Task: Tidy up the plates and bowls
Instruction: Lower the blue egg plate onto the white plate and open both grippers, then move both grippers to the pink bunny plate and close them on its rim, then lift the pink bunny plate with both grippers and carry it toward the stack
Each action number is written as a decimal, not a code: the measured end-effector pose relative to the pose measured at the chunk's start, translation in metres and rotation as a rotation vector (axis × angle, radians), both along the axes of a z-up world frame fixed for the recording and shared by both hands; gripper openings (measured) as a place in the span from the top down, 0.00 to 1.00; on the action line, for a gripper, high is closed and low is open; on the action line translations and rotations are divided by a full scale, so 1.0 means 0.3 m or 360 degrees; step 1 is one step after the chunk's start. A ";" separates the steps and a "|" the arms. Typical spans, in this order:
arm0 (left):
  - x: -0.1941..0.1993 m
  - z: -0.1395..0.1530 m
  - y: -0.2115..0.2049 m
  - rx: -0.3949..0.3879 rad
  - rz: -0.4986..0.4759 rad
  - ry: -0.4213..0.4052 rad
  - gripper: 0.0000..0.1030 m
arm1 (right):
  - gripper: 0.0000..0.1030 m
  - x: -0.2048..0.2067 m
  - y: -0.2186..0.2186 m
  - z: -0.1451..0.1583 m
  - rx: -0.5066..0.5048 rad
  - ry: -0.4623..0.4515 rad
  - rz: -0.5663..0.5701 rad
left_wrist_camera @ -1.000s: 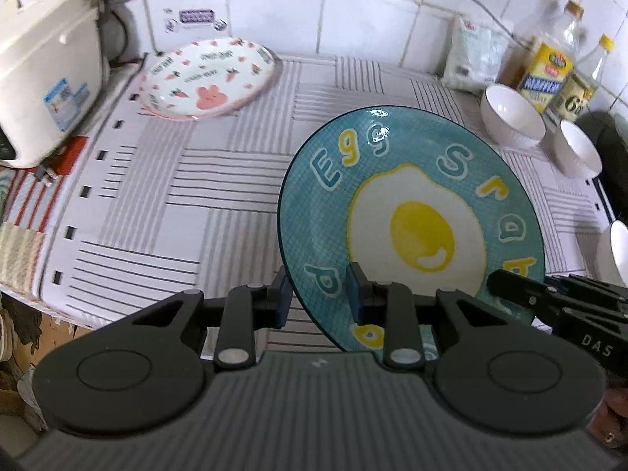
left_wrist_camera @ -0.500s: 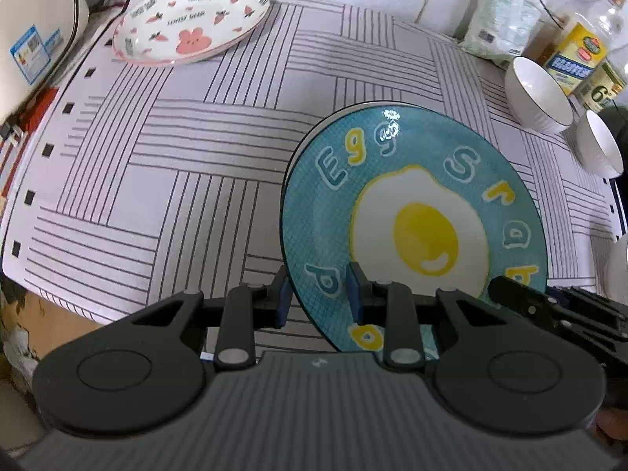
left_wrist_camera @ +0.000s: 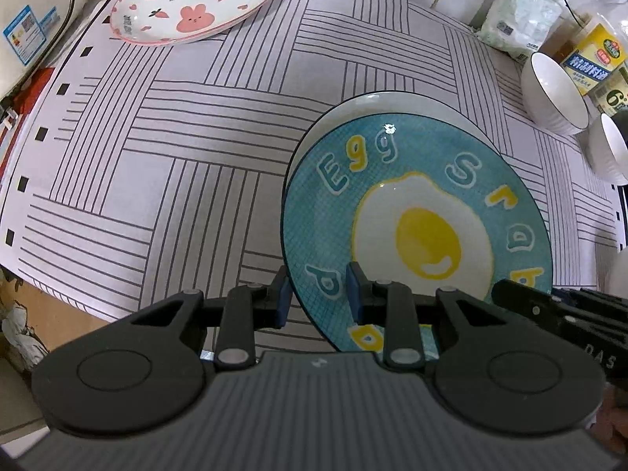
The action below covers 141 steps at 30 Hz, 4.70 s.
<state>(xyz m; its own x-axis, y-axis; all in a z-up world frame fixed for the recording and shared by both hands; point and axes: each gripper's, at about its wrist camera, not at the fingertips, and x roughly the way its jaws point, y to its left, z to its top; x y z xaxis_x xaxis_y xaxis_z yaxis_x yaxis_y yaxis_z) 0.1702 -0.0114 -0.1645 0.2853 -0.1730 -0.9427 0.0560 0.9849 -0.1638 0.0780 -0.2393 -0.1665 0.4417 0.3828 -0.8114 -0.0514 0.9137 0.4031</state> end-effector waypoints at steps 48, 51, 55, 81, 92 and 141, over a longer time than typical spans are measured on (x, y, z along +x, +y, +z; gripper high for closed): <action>-0.174 0.353 0.173 0.0080 -0.0068 -0.0322 0.74 | 0.56 -0.156 0.189 0.344 -0.0198 -0.0499 0.0067; -0.159 0.391 0.222 0.0076 -0.0017 -0.0363 0.73 | 0.56 -0.140 0.250 0.394 -0.0203 -0.0597 0.0171; -0.117 0.429 0.288 0.0061 0.0065 -0.0418 0.73 | 0.55 -0.077 0.317 0.432 -0.0153 -0.0688 0.0281; 0.391 0.191 0.527 0.0009 0.0444 -0.0520 0.32 | 0.35 0.670 0.555 0.194 -0.0188 -0.0824 0.0659; 0.558 -0.045 0.612 0.0009 0.0553 -0.0428 0.32 | 0.35 0.911 0.551 -0.034 -0.0079 -0.0461 0.0562; 0.414 0.144 0.560 -0.0006 0.0395 -0.0370 0.70 | 0.79 0.757 0.508 0.114 0.0103 -0.0354 0.0540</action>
